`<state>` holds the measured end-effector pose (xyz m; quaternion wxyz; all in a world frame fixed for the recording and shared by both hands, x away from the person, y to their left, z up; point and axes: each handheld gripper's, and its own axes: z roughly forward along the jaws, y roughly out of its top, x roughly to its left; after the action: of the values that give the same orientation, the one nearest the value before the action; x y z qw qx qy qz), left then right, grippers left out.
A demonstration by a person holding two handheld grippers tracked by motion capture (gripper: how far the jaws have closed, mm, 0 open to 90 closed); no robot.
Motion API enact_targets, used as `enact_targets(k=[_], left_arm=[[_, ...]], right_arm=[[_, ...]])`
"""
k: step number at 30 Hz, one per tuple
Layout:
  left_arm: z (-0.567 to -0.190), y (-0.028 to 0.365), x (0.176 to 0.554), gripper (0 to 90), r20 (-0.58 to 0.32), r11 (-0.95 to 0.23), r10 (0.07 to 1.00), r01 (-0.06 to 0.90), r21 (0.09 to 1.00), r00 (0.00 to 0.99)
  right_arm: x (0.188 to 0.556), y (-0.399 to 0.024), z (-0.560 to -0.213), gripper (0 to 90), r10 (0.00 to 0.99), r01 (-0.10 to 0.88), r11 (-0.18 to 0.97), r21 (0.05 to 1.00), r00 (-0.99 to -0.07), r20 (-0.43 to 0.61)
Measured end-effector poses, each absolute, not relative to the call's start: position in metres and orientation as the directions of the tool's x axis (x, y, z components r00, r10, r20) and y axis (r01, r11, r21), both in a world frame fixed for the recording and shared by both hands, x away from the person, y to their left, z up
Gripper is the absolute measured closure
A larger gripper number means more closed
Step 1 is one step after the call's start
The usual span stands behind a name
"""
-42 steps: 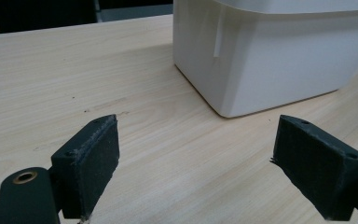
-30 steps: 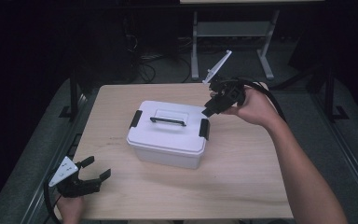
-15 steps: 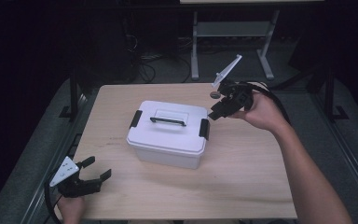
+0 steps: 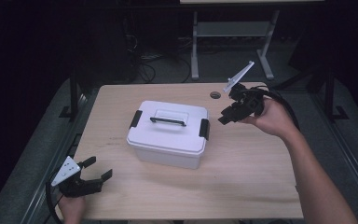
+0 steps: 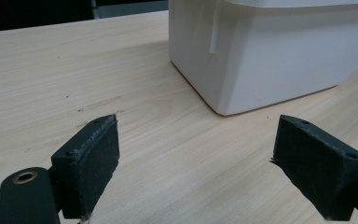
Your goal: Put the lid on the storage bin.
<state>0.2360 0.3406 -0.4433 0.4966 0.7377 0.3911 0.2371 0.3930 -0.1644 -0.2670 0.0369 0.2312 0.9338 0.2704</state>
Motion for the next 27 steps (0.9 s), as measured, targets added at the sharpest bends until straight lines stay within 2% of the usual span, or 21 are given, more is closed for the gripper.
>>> enact_targets(k=[27], left_arm=[[-0.444, 0.339, 0.237, 13.6, -0.034, -0.210, 0.812, 0.346, 0.914, 0.582]], right_arm=[[0.378, -0.213, -0.291, 58.3, 0.518, 0.477, 0.691, 0.543, -0.851, 0.090]])
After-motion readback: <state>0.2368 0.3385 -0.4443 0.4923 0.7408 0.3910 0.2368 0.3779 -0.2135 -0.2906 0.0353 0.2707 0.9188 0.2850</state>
